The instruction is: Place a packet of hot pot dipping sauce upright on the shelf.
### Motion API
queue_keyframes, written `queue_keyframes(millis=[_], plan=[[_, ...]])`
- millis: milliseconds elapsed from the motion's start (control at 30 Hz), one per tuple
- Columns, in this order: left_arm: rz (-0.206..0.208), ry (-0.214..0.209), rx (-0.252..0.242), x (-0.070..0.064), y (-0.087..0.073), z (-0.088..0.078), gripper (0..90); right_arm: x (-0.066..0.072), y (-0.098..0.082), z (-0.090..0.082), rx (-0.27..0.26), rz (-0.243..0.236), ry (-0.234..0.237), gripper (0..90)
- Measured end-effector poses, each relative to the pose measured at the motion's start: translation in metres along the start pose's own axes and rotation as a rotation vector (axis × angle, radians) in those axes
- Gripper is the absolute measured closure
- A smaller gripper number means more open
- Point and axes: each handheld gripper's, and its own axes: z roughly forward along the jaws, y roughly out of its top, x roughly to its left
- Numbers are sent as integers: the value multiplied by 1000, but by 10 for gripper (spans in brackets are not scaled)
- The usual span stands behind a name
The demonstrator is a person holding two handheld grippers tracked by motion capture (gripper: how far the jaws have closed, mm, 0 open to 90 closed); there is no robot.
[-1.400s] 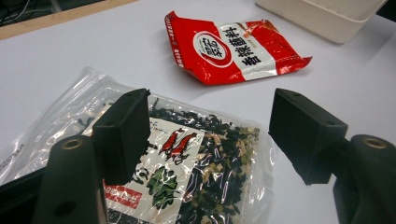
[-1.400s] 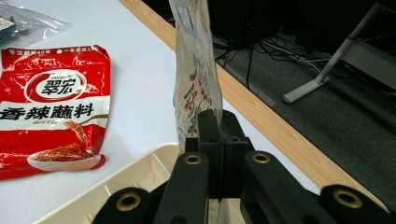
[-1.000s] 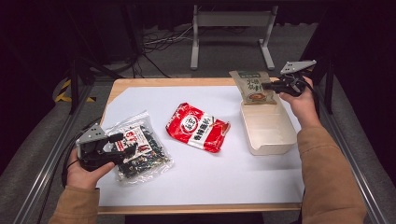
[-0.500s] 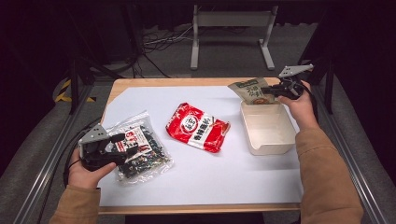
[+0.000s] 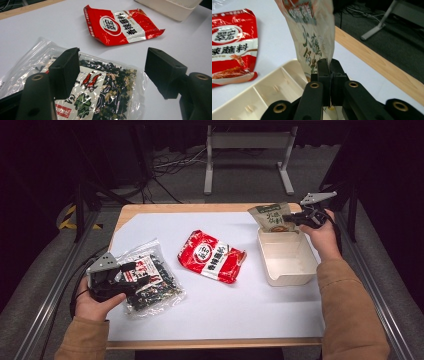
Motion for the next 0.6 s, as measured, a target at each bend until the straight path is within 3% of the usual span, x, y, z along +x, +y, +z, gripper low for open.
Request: queue_keyframes(millis=[167,267,400,600], plan=[[-6,-5,3,-1,1,1,290,-1,-8,3,67,28,-57,836],[-2,-6,0,-1,1,2,290,-2,-12,4,116,71,-95,734],[-1,-8,3,-1,2,4,289,-3,-14,-3,65,97,-105,553],[2,-15,4,-2,4,8,286,1,-10,-12,50,94,-142,463]])
